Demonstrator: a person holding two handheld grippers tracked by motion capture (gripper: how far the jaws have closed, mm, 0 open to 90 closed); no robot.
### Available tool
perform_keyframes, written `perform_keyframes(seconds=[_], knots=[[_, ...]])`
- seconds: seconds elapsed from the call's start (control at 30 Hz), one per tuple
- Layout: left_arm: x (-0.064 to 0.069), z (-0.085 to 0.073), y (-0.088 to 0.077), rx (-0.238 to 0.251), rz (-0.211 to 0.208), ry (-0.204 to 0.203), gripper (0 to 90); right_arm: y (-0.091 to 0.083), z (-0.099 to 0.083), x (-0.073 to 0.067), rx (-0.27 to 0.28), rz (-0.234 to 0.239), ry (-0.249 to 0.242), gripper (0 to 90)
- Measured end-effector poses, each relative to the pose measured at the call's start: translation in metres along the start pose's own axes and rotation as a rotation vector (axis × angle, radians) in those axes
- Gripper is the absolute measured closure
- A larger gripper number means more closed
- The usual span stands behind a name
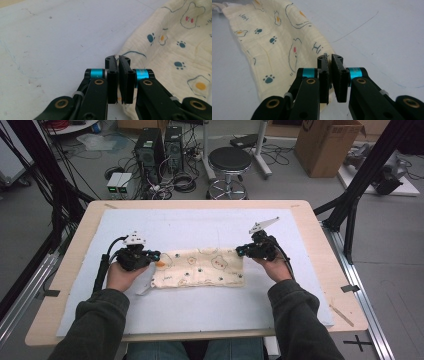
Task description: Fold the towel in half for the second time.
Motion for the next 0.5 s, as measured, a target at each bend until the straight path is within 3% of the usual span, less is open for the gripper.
perform_keyframes(seconds=[0.07,0.23,0.5], knots=[[0.004,0.001,-0.003,0.025,0.005,0.007,85.5,0.000,-0.002,-0.004,-0.018,0.003,0.002,84.8],[0.012,-0.004,-0.009,0.036,-0.001,0.023,85.5,-0.006,-0.002,-0.014,-0.010,0.012,-0.039,84.8],[0.025,-0.007,-0.017,0.048,-0.011,0.054,85.5,-0.006,-0.008,-0.024,-0.066,0.022,-0.062,84.7]])
Point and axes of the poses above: each handheld gripper's, and its own axes: y roughly forward along the jaws, z roughly out of its top, x roughly to its right, the point moved 1 cm from there along y, roughly forward along the jaws, and after that the axes turned 13 degrees about y, right-handed, at the moved point
